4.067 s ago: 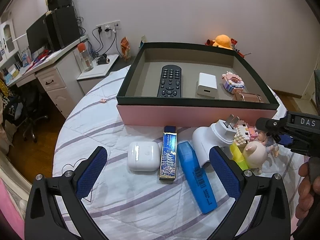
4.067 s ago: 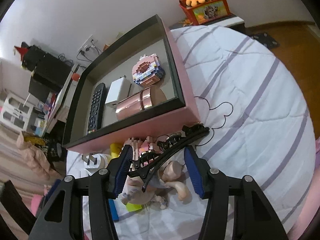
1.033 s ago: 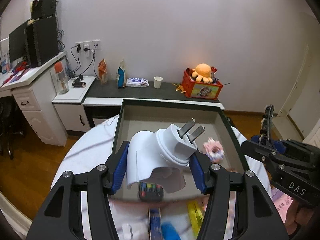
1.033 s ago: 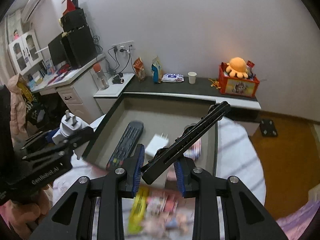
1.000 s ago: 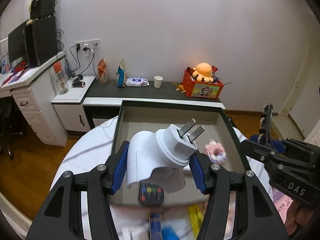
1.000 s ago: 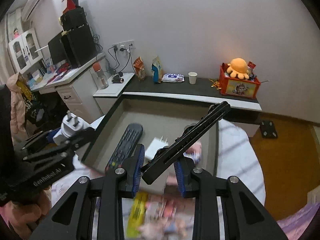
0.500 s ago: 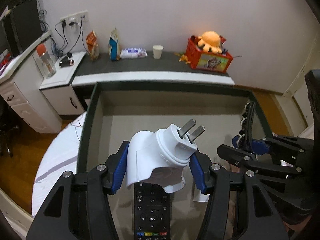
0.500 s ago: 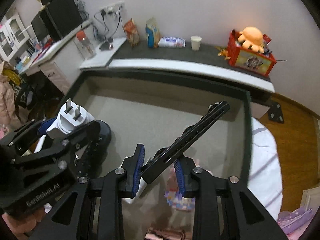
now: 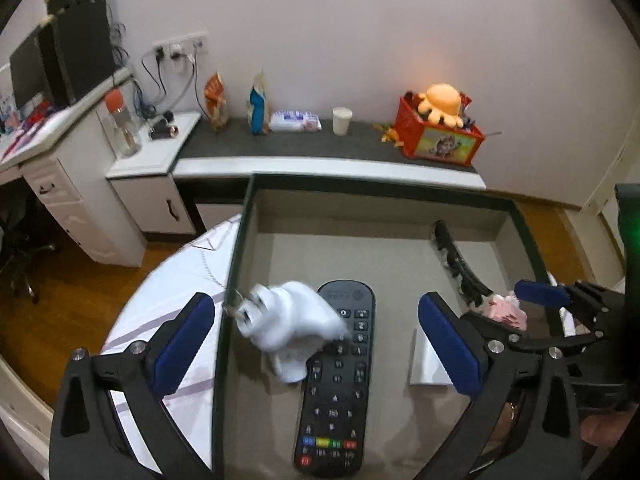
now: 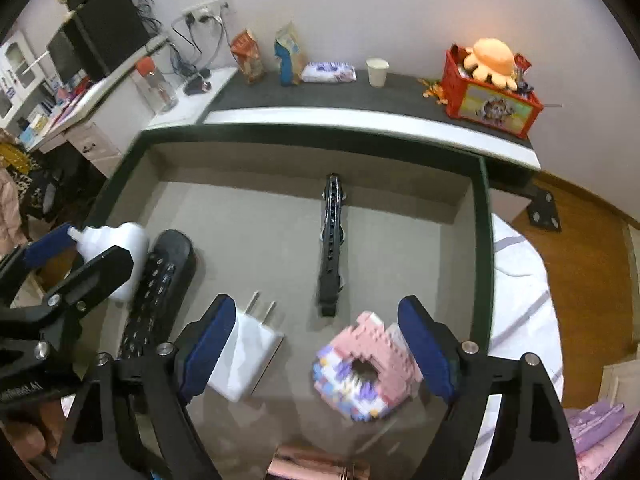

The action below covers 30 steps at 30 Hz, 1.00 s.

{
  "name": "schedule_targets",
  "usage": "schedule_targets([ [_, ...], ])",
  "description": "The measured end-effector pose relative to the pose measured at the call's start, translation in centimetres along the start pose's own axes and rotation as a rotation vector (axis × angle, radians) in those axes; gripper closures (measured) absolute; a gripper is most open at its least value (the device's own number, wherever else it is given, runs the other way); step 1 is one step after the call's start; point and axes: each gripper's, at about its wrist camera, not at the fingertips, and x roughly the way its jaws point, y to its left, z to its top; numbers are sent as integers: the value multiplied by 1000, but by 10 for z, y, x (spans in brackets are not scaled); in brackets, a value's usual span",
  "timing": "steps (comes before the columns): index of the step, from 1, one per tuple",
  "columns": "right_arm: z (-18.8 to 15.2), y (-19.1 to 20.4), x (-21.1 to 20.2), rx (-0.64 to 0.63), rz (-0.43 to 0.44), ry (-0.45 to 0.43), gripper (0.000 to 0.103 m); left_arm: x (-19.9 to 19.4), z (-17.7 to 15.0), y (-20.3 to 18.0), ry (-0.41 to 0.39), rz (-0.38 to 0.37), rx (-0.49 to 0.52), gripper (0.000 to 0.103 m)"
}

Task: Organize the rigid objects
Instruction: 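Carry the hair clip and plug adapter into the pink box and open both tools, then withdraw both tools from the box back toward the remaining objects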

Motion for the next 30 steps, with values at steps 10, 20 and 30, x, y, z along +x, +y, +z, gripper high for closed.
schedule_targets([
  [10,-59,12,-84,62,15,-181,7,-112,-46,-1,-173,-68,-24,0],
  [20,-145,28,-171,103,7,-351,0,-196,-113,-9,-261,5,-9,0],
  [30,-213,40,-216,124,-82,-420,0,-244,-159,-11,-276,91,-32,0],
])
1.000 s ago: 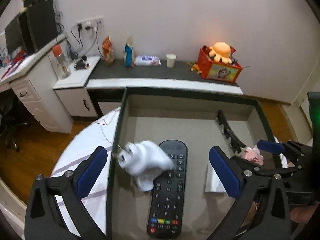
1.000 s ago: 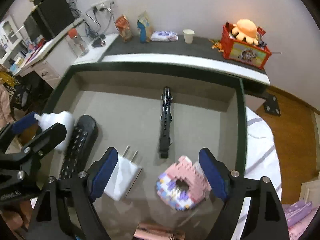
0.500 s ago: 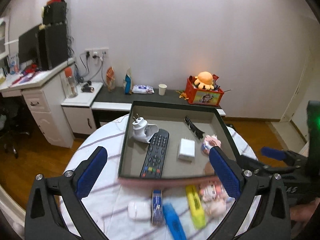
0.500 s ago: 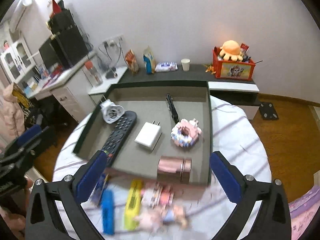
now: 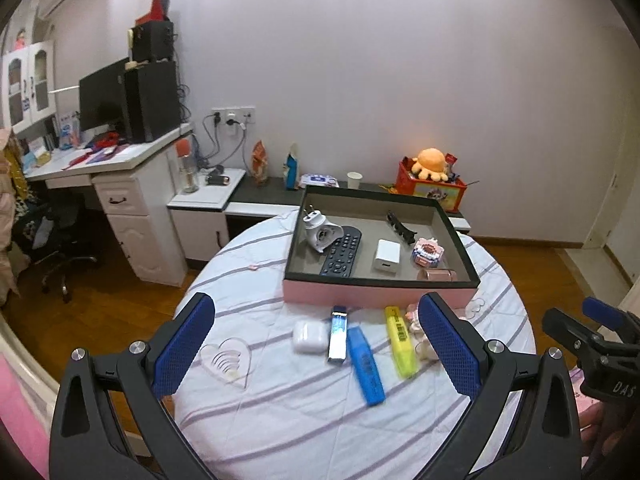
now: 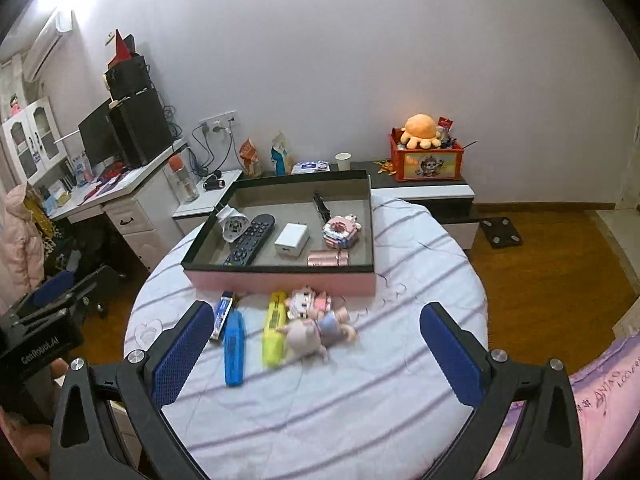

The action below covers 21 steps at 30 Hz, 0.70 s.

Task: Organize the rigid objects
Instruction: 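Withdraw both tools from the box back toward the remaining objects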

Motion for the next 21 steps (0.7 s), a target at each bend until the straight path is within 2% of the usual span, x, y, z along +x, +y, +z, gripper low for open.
schedule_targets([
  [4,-15,1,-12,0,-3,2,0,-18,-12,0,-14,12,-7,0],
  [9,-30,2,-13,-6,2,29,0,-23,-25,4,9,11,-23,0],
  [21,-35,7,-20,-13,2,28,0,-24,-30,5,20,6,-25,0],
])
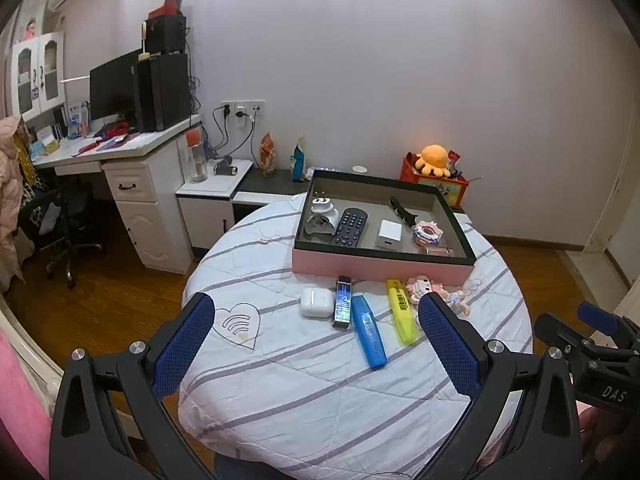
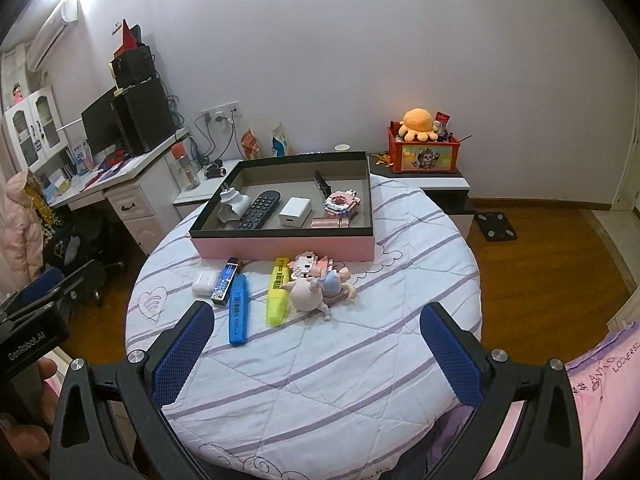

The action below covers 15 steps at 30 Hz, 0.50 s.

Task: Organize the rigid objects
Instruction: 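Withdraw both tools from the box back toward the remaining objects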

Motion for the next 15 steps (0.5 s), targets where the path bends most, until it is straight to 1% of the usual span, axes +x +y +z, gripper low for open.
schedule_targets([
  [8,0,0,5,-3,-7,17,0,9,-2,1,19,7,-2,0],
  [15,-4,-5,30,0,-18,73,0,36,-11,1,75,10,3,0],
])
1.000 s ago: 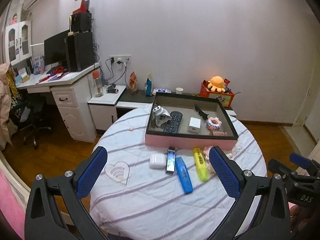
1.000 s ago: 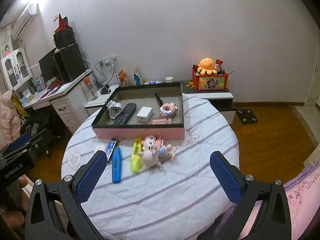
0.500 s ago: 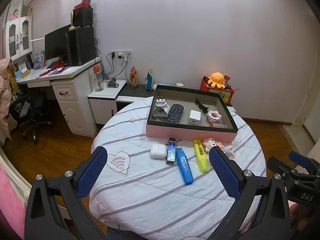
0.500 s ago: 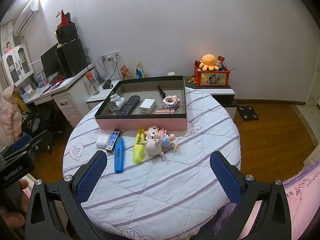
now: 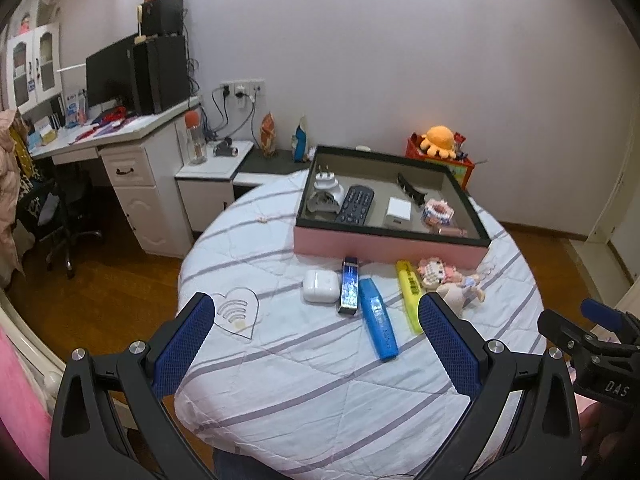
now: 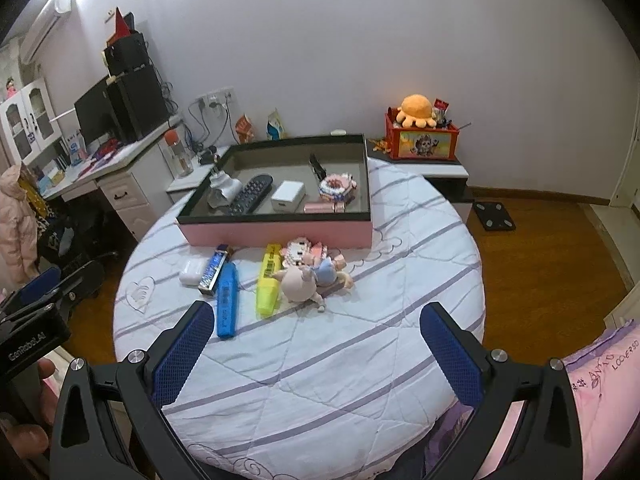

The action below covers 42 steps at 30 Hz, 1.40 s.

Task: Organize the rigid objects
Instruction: 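Withdraw both tools from the box back toward the remaining objects, then grasp the pig plush with the right tool while the left tool grasps the blue highlighter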

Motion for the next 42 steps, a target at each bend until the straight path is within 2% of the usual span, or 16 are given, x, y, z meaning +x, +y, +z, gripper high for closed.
schedule_targets([
  [14,-3,-9,93,22,-17,157,0,80,-22,-8,147,-8,27,0],
  [23,8,-11,138,15,-22,203,0,107,-28,-12,201,-6,34,0],
  [26,9,-11,149,16,4,217,0,112,-28,-12,213,-6,34,0],
  [33,7,-11,167,0,18,198,0,121,-29,-16,231,-4,46,0],
  [34,7,-12,166,0,27,182,2,122,-29,-16,232,-4,45,0],
  [36,7,-13,164,-4,50,165,23,124,-30,-18,237,-5,44,0],
  [42,6,-17,160,13,82,160,24,126,-32,-25,246,-19,47,0],
])
